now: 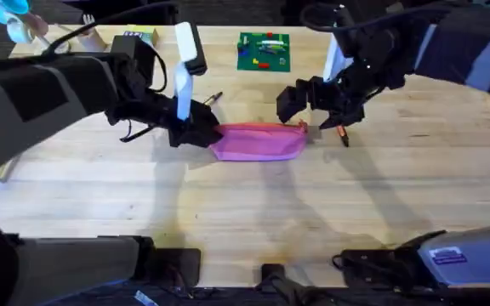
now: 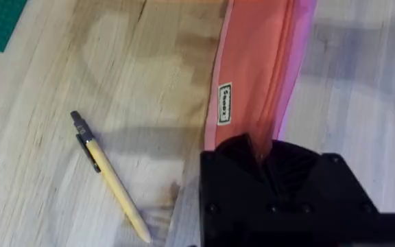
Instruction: Unzip the bag, pick up the pens from the table one at a time and place them inside, then zip the bag closed.
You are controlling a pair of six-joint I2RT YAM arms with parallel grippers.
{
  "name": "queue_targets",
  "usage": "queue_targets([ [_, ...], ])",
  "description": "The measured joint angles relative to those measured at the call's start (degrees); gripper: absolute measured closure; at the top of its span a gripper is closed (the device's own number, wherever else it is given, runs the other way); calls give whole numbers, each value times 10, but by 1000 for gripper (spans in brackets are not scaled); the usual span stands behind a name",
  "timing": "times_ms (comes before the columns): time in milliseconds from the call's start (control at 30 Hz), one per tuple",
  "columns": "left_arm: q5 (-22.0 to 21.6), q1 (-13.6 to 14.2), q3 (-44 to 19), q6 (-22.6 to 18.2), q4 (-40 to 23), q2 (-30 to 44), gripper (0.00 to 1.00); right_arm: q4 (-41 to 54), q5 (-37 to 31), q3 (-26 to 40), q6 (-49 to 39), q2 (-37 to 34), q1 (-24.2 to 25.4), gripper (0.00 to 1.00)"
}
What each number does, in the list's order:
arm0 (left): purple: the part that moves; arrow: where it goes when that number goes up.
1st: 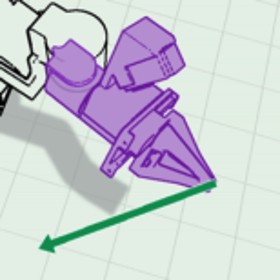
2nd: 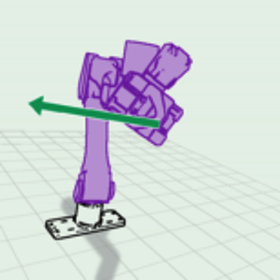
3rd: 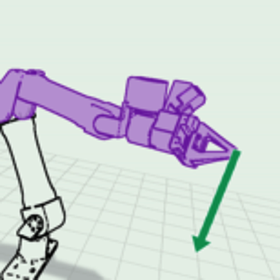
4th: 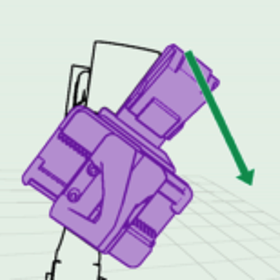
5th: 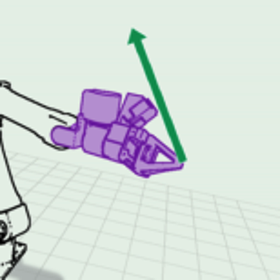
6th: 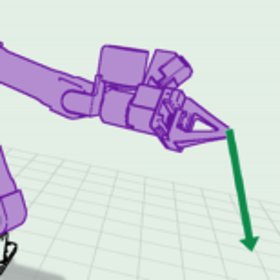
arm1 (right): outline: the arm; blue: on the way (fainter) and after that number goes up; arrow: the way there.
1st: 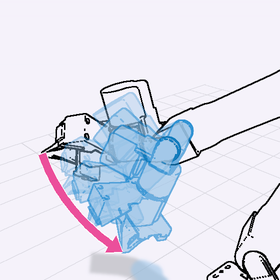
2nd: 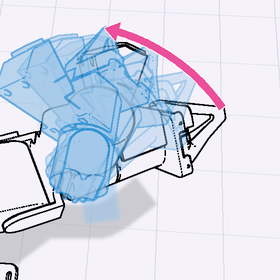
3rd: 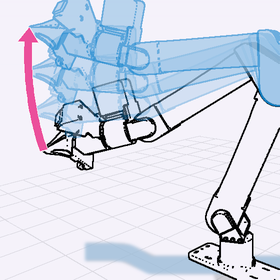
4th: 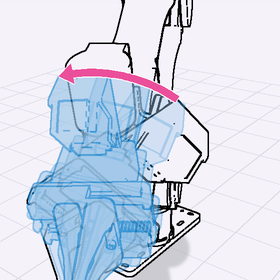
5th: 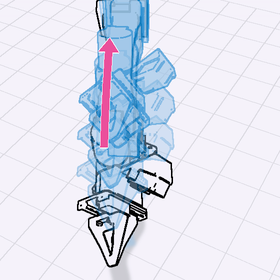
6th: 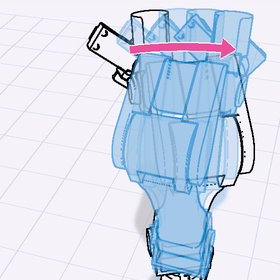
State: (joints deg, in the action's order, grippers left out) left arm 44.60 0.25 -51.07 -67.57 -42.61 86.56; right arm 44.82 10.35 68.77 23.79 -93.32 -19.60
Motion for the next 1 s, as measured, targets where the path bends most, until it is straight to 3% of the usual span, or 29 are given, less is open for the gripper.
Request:
queue_targets([
  [300,0,0,0,0,0,0,958,-2,0,0,-2,-1,-3,11],
  [567,0,0,0,0,0,0,958,-1,0,1,-3,-6,-5,188],
  [867,0,0,0,0,0,0,959,0,8,1,-7,-6,-6,832],
  [933,0,0,0,0,0,0,959,0,8,1,-7,-6,-6,931],
  [1000,0,0,0,0,0,0,958,0,9,1,-7,-6,-7,964],
])
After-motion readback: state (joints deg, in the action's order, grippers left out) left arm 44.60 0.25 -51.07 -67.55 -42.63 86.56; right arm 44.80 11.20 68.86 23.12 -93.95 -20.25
